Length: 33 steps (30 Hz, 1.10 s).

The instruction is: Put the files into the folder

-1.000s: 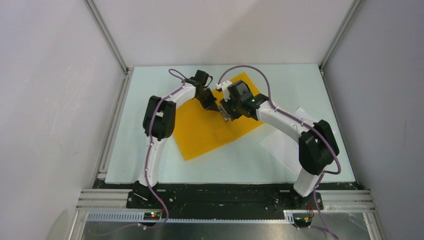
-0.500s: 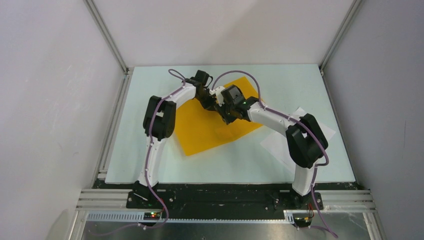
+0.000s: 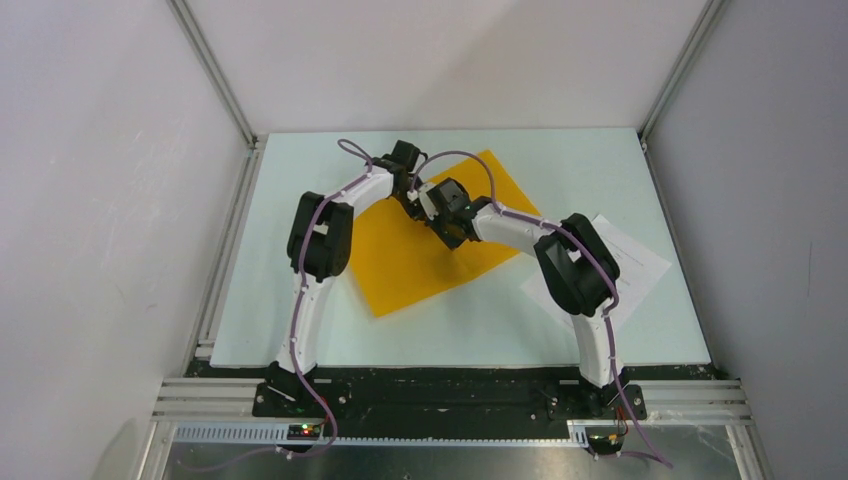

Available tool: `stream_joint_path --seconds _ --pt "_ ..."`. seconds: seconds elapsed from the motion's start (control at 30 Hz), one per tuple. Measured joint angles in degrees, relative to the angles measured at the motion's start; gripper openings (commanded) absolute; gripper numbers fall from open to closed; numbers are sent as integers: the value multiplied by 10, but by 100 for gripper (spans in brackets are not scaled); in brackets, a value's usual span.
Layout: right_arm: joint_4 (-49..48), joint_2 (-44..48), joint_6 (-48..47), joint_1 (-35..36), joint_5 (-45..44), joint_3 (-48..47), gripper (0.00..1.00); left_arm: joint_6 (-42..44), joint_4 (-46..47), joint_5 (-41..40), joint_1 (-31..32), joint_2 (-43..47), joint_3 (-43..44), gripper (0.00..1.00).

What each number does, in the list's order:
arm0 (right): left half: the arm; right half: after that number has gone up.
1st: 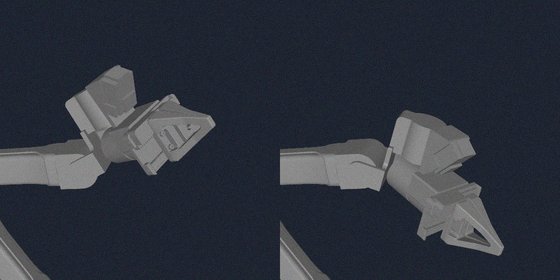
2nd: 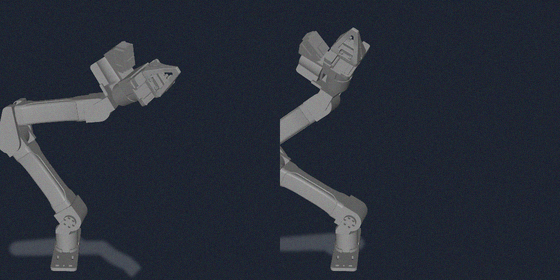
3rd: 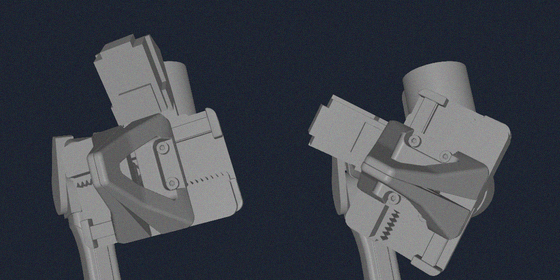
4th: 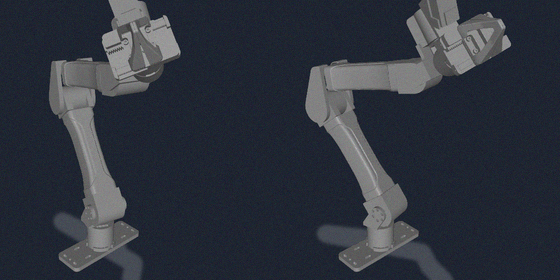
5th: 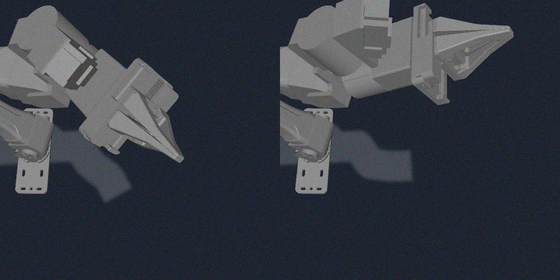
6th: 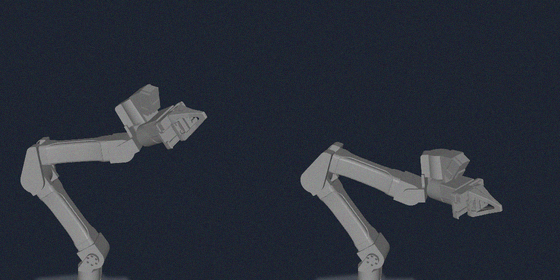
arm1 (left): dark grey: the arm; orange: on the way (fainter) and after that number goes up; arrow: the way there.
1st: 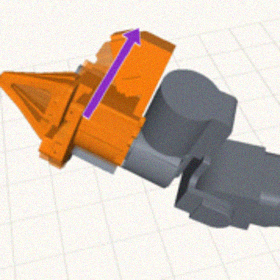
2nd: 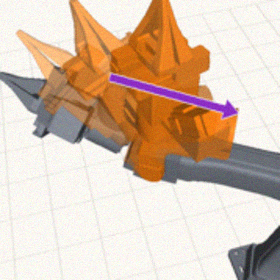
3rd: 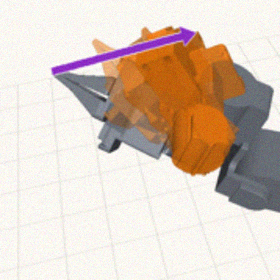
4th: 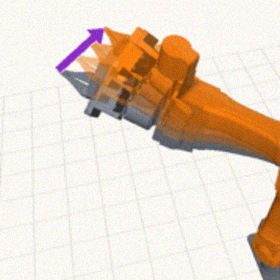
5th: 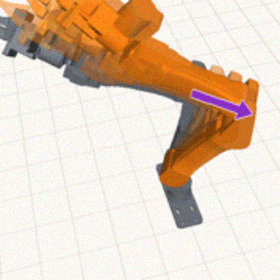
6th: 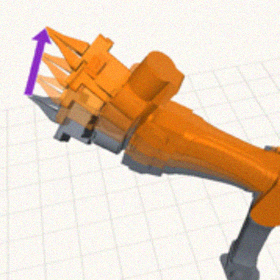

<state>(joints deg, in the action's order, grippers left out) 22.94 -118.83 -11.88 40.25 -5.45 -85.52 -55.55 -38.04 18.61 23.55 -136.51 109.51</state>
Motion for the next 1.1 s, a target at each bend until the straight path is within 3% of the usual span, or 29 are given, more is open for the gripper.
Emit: stream_joint_path --seconds 1.1 --pt "28 -17 -22 -9 -3 -40 5 0 2 0 1 0 0 0"
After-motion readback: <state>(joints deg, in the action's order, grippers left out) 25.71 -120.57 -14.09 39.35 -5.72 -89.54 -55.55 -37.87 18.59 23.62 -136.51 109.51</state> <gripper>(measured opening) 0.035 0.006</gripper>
